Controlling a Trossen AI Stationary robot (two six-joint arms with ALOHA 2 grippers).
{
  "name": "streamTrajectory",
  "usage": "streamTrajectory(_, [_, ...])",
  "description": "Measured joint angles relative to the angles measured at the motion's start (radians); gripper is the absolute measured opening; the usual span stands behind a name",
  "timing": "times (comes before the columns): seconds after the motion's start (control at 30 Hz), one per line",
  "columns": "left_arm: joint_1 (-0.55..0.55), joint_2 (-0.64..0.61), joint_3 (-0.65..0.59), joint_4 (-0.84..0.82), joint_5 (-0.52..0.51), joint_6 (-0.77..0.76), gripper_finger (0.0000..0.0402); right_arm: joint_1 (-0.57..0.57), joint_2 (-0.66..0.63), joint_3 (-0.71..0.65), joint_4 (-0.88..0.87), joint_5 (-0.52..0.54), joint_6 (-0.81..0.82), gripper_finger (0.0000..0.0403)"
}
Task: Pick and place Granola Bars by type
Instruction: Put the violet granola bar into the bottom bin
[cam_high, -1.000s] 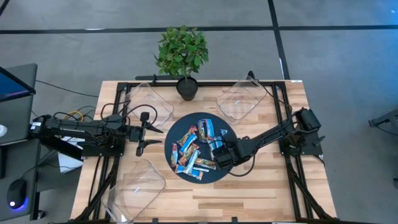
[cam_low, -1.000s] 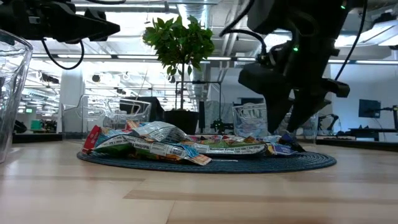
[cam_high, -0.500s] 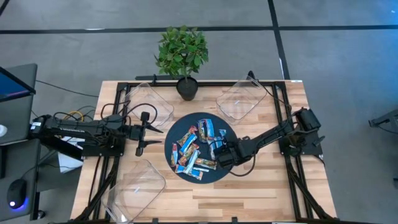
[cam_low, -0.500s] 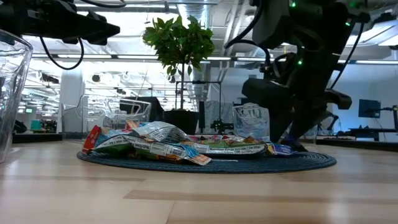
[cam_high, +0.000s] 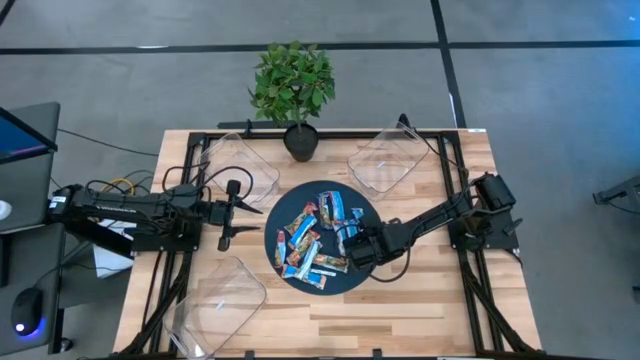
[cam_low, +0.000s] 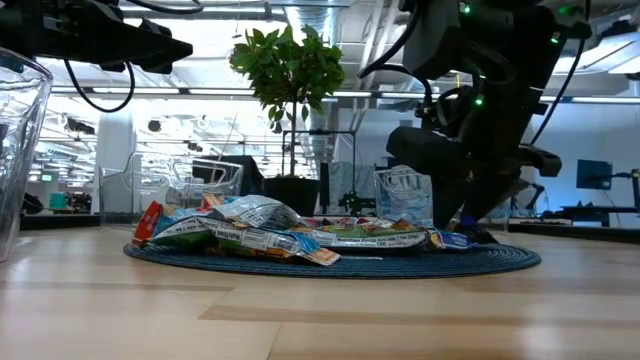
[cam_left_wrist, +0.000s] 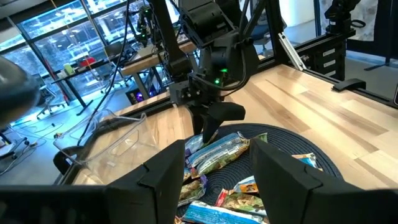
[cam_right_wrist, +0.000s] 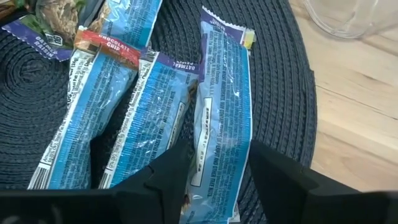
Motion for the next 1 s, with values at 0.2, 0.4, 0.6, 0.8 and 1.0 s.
streamTrajectory(0.2, [0.0, 0.0, 0.0, 0.0, 0.0, 0.0, 0.0177, 0.0, 0.0, 0.0, 0.012, -0.003, -0.007, 0.016])
streamTrajectory(0.4, [0.0, 0.0, 0.0, 0.0, 0.0, 0.0, 0.0177, 0.0, 0.0, 0.0, 0.012, -0.002, -0.007, 0.0159])
streamTrajectory(0.6, [0.0, 0.0, 0.0, 0.0, 0.0, 0.001, 0.0177, 0.0, 0.0, 0.0, 0.012, -0.008, -0.007, 0.0159])
streamTrajectory(0.8, [0.0, 0.0, 0.0, 0.0, 0.0, 0.001, 0.0177, 0.0, 0.0, 0.0, 0.012, -0.018, -0.007, 0.0159])
streamTrajectory(1.0, [0.0, 0.0, 0.0, 0.0, 0.0, 0.001, 0.0177, 0.0, 0.0, 0.0, 0.012, -0.018, -0.008, 0.0159])
